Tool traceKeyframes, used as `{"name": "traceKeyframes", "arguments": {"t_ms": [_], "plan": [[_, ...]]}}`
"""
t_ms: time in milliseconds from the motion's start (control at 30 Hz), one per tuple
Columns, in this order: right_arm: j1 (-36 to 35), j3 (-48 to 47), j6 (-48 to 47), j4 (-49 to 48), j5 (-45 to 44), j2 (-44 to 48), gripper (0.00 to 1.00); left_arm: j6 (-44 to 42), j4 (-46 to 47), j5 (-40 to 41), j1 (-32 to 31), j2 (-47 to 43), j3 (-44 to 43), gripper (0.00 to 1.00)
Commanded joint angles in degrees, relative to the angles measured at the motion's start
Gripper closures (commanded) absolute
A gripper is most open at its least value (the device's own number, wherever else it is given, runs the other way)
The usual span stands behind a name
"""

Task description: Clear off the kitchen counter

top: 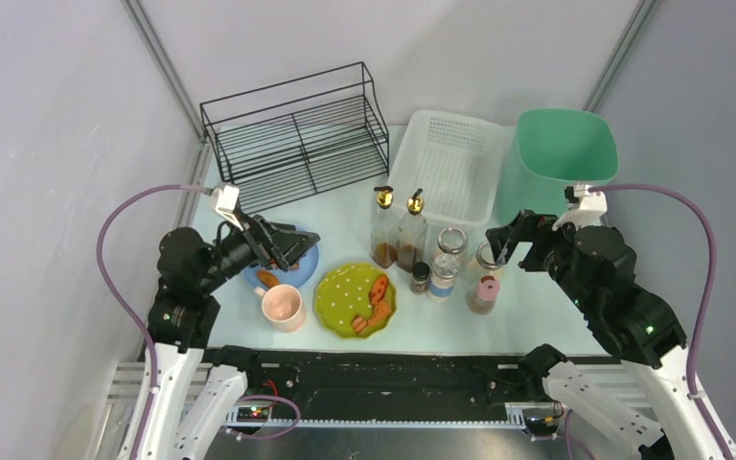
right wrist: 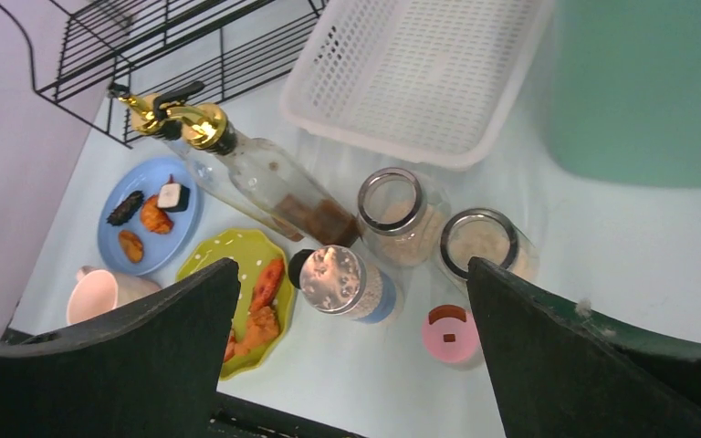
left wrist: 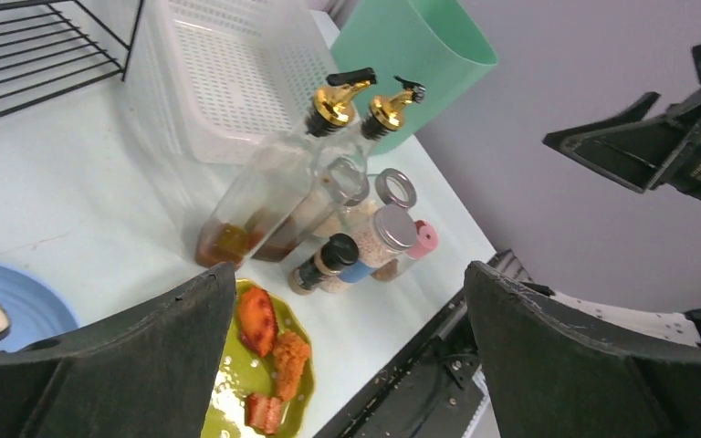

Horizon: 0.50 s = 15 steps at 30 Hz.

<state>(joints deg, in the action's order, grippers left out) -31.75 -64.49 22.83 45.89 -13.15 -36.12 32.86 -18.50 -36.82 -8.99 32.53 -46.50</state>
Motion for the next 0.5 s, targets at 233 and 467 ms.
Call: {"name": "traceKeyframes", "arguments": {"t_ms": [233, 467], "plan": [[0.7, -0.2, -4.5, 1.5, -2.5, 0.0, 0.00, -7.5, 0.3, 16.7, -10.8, 0.1, -0.9, 0.02], [0.8, 0.1, -5.7, 2.0, 1.1, -1.2, 0.00, -10.2, 0.3, 34.9, -24.9, 5.9, -2.0, 0.02]]}}
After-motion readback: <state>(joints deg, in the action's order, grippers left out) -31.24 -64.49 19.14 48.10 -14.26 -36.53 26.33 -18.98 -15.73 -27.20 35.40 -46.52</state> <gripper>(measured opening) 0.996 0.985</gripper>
